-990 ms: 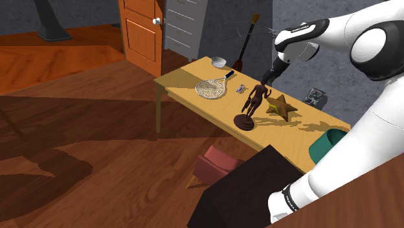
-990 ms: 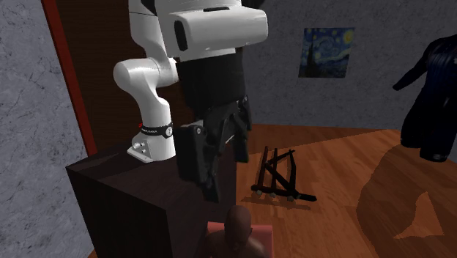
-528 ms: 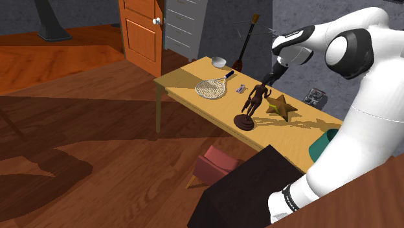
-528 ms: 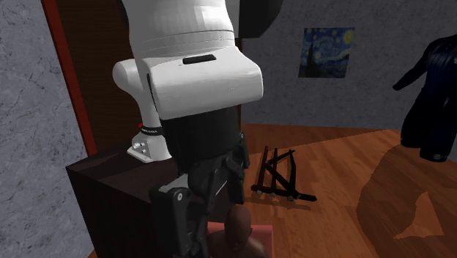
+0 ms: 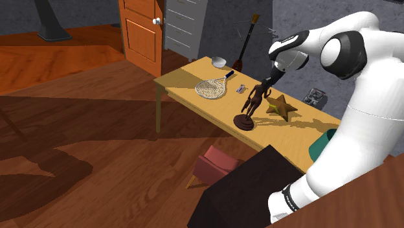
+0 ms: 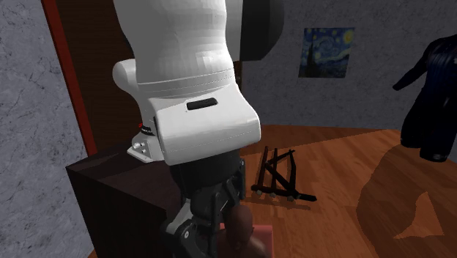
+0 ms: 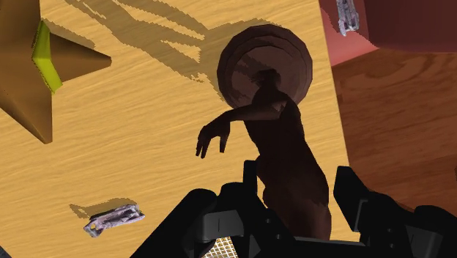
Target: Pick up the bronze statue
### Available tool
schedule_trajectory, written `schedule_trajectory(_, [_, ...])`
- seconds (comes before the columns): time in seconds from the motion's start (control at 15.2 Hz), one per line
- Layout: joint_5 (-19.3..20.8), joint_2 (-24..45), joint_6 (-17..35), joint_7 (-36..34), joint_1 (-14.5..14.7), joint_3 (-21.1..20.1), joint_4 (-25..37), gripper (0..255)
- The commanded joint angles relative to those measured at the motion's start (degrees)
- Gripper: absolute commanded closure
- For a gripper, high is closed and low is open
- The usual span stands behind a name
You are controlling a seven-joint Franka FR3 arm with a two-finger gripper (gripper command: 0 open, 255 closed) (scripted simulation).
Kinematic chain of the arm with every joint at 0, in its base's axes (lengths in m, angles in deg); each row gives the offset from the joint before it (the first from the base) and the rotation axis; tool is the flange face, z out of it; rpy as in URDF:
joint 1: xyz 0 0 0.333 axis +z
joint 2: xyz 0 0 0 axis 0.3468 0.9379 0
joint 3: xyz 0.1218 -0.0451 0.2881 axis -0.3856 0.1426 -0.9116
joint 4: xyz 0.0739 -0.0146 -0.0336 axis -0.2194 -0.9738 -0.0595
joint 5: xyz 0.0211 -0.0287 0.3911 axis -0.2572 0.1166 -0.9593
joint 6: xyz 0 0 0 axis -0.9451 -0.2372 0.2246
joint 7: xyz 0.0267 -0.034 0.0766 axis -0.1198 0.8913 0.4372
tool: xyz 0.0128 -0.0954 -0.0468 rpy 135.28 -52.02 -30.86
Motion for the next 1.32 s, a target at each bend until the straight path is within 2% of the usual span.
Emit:
schedule_trajectory(0.0, [-0.03, 0.03, 0.11, 0.02, 0.01, -0.02, -0.09, 255])
schedule_trajectory(0.46, [-0.01, 0.03, 0.01, 0.01, -0.01, 0.00, 0.02, 255])
schedule_trajectory(1.25, [3.73, -4.26, -7.27, -3.08, 0.96, 1.55, 3.81, 255])
